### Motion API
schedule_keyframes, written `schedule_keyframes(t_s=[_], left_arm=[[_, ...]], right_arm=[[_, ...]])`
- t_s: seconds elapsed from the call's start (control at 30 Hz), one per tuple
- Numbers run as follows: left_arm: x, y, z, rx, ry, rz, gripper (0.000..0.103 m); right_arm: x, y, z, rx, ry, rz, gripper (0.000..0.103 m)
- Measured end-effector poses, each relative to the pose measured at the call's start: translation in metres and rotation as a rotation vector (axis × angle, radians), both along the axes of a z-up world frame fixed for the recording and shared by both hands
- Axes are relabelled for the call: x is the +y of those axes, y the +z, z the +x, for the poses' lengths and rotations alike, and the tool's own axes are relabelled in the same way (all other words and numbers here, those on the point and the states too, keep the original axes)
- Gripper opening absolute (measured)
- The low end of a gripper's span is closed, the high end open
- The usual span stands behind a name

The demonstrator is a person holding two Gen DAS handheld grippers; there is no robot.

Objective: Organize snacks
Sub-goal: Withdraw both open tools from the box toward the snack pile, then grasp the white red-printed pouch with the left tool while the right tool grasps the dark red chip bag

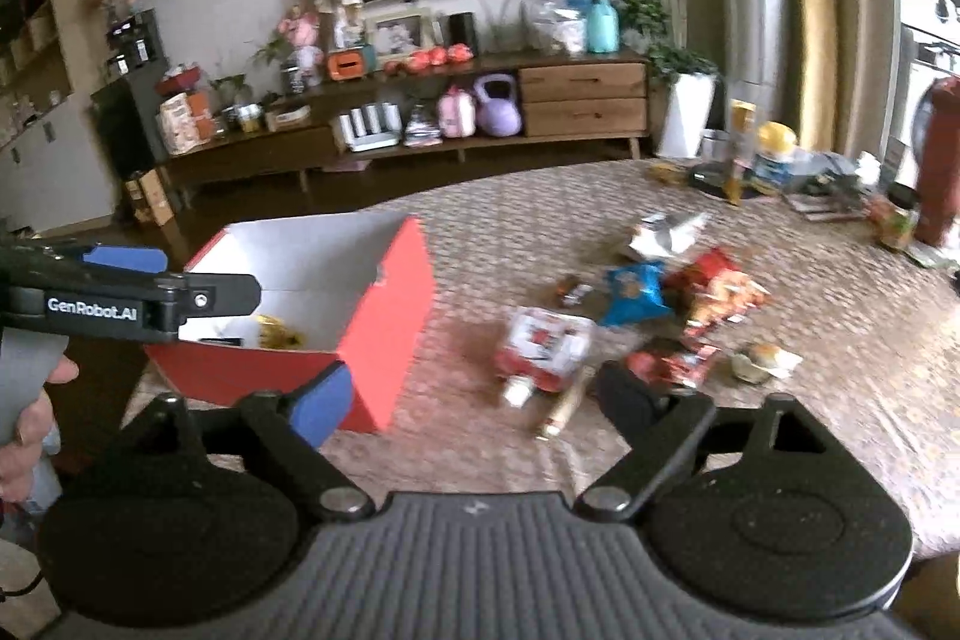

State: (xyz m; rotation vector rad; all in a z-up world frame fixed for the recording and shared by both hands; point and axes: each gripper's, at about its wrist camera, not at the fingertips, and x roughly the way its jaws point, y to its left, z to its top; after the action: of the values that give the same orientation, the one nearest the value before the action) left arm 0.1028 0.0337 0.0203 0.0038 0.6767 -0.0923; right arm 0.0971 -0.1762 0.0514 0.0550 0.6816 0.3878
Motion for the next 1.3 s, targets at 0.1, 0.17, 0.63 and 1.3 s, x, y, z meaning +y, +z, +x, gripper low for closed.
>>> schedule_keyframes(t_s=[0.1,0.17,0.63,1.3], left_arm=[[-0.015,-0.01,0.009,0.022,-0.016,-0.013,0.103],[-0.024,-0.016,0.016,0.037,-0.018,-0.017,0.103],[-0.073,-0.058,0.091,0.15,-0.014,-0.003,0.103],[-0.098,-0.133,0.18,0.274,-0.004,0.018,0.103]], right_arm=[[-0.019,-0.007,0.0,0.006,-0.029,-0.008,0.093],[-0.031,-0.012,0.002,0.014,-0.048,-0.008,0.093],[-0.082,-0.057,0.045,0.074,-0.157,-0.018,0.093],[-0.088,-0.118,0.158,0.225,-0.311,0.107,0.093]])
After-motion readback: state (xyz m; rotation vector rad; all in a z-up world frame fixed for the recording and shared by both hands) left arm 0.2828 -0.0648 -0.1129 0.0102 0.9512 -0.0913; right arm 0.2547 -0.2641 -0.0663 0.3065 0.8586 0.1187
